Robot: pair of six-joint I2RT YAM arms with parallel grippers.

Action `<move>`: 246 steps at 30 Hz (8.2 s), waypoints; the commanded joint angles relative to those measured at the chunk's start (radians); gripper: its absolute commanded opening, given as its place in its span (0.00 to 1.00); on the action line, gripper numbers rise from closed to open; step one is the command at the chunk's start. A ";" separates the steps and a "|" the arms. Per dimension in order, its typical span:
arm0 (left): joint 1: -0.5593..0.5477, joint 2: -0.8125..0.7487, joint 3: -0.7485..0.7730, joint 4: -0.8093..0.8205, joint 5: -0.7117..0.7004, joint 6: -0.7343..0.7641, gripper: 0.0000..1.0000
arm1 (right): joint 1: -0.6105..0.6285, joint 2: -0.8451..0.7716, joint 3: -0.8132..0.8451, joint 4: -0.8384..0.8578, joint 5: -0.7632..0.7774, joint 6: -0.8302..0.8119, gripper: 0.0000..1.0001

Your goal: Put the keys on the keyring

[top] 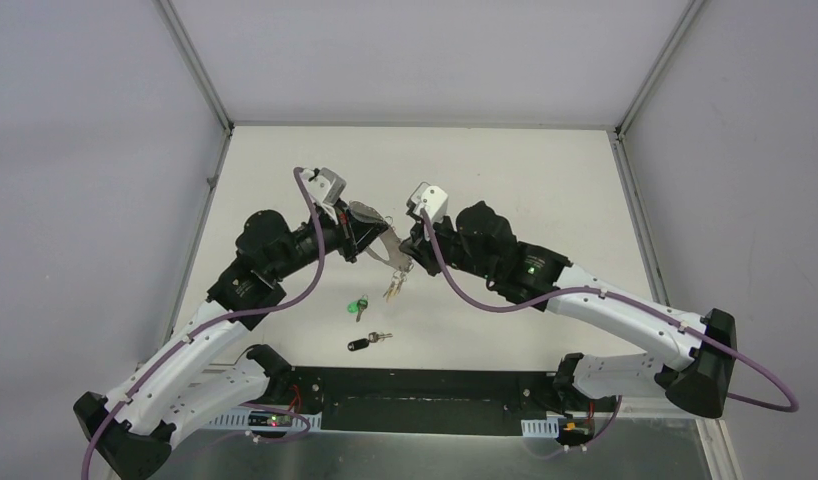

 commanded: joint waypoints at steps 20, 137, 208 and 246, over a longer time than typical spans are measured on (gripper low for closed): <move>-0.010 -0.048 -0.088 0.151 0.047 0.341 0.00 | -0.013 0.004 0.152 0.013 -0.290 0.086 0.00; -0.019 -0.031 -0.098 0.179 0.393 0.232 0.49 | -0.278 -0.012 0.214 -0.334 -0.563 -0.112 0.00; -0.275 0.153 0.088 -0.201 -0.318 -0.096 0.57 | -0.185 0.031 0.205 -0.174 -0.090 0.228 0.00; -0.275 0.032 -0.078 -0.197 -0.307 -0.288 0.86 | -0.365 0.166 -0.106 0.073 -0.406 0.374 0.00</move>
